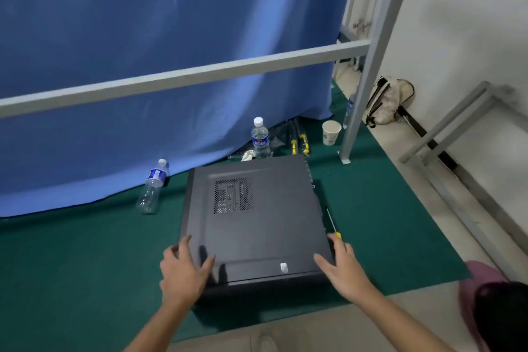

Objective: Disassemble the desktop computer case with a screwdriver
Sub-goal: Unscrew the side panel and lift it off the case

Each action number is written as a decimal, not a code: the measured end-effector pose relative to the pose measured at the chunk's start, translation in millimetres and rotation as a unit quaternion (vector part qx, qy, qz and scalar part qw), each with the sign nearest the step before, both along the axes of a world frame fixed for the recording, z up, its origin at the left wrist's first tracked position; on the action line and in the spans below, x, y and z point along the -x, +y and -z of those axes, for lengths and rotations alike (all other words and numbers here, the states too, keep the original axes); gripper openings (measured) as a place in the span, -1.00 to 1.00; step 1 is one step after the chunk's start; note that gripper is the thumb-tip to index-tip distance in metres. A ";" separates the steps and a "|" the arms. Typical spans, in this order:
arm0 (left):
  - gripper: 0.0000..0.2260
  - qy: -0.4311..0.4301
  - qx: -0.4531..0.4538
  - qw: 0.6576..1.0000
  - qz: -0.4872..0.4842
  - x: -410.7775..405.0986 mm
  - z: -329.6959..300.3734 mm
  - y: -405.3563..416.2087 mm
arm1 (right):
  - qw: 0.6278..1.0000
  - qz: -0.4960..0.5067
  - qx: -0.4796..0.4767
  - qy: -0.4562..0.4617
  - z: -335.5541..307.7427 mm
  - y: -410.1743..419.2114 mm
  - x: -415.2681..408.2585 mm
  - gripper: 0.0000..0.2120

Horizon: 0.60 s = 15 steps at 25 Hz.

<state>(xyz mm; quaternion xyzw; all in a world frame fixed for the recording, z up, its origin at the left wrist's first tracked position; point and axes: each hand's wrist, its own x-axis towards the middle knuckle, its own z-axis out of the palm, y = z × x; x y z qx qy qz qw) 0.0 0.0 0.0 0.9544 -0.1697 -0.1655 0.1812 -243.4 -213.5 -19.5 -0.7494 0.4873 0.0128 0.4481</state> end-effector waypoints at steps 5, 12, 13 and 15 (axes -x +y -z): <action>0.00 0.211 0.006 0.973 -0.096 -47.3 21.8 -0.5 | 0.992 -0.059 0.064 0.093 -2.1 -14.6 -66.5 -0.07; 0.09 0.216 0.013 0.974 -0.071 -62.0 34.3 -13.2 | 0.996 0.033 0.016 0.080 13.9 -24.3 -84.2 0.13; 0.08 0.211 0.014 0.975 -0.072 -61.1 36.4 -12.8 | 0.996 0.048 0.014 0.080 16.0 -22.4 -84.1 0.16; 0.06 0.201 0.010 0.977 -0.067 -60.2 38.1 -13.9 | 0.994 0.067 0.015 0.084 18.2 -20.6 -84.3 0.18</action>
